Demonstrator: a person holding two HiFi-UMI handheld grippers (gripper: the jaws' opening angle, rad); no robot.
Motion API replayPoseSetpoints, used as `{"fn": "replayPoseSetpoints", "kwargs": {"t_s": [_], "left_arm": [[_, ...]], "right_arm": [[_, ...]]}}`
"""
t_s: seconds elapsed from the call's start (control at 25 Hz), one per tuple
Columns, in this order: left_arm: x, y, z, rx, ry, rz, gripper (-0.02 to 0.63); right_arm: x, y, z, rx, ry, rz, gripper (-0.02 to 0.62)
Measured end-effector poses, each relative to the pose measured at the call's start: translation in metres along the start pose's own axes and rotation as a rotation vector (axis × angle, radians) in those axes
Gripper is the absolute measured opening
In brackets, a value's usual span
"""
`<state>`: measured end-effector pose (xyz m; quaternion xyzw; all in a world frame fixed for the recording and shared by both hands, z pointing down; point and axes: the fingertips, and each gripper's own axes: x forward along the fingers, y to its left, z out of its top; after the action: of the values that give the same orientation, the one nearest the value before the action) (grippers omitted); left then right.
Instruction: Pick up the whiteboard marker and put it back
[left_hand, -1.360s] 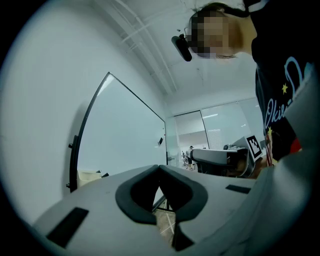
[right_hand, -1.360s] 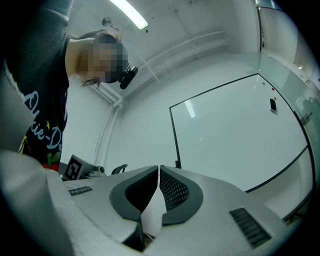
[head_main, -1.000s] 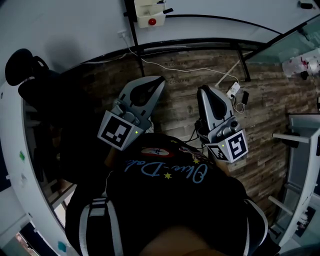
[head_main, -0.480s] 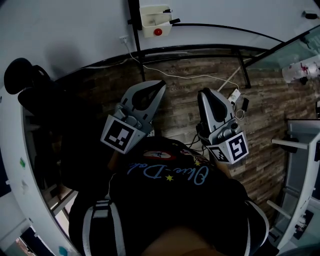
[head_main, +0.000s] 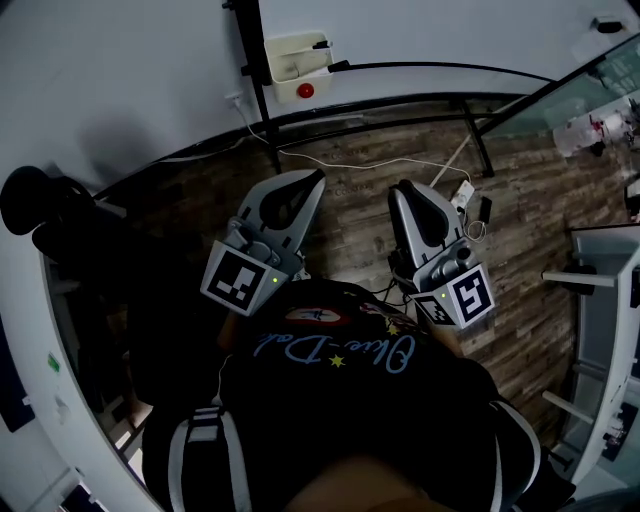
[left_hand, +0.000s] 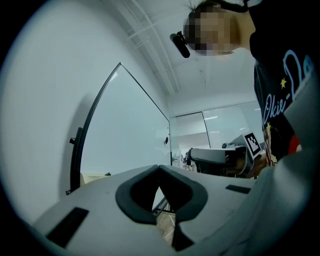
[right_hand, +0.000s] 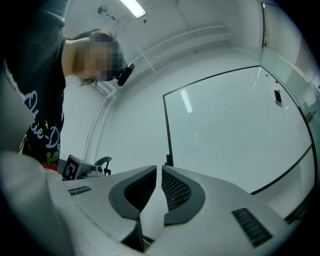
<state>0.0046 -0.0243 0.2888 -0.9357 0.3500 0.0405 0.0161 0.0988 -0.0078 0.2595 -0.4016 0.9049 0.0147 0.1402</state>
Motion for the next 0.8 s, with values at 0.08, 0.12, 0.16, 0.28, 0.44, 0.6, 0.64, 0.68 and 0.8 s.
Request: {"fn": "replayPoseSetpoints", "kwargs": {"t_s": [0.08,0.12,0.16,0.28,0.44,0.6,0.64,0.68,0.8], "left_arm": [[0.004,0.005,0.000,0.008,-0.002,-0.012,-0.003],[0.006,0.009,0.000,0.008,-0.002,-0.015,-0.003],[0.007,0.012,0.000,0.005,-0.001,-0.018,-0.003],[0.008,0.023,0.000,-0.002,-0.001,-0.029,-0.003],[0.006,0.043,-0.004,-0.008,0.008,-0.039,-0.003],[0.001,0.057,0.000,-0.005,-0.034,-0.076,-0.003],[0.000,0.059,0.000,-0.003,-0.042,-0.089,-0.003],[-0.002,0.061,-0.001,0.000,-0.043,-0.099,-0.003],[-0.004,0.068,-0.006,0.003,-0.033,-0.111,-0.002]], "right_arm": [[0.005,-0.004,-0.001,-0.003,0.003,-0.015,0.046],[0.007,-0.006,-0.002,-0.002,0.005,-0.019,0.046],[0.010,-0.007,-0.003,-0.002,0.008,-0.021,0.048],[0.022,-0.008,-0.006,-0.005,0.011,-0.027,0.049],[0.042,-0.011,-0.013,-0.005,0.010,-0.042,0.051],[0.060,-0.013,-0.021,-0.011,0.016,-0.054,0.051],[0.063,-0.013,-0.022,-0.013,0.015,-0.059,0.051],[0.066,-0.013,-0.023,-0.017,0.016,-0.064,0.052],[0.074,-0.011,-0.027,-0.025,0.024,-0.075,0.052]]}}
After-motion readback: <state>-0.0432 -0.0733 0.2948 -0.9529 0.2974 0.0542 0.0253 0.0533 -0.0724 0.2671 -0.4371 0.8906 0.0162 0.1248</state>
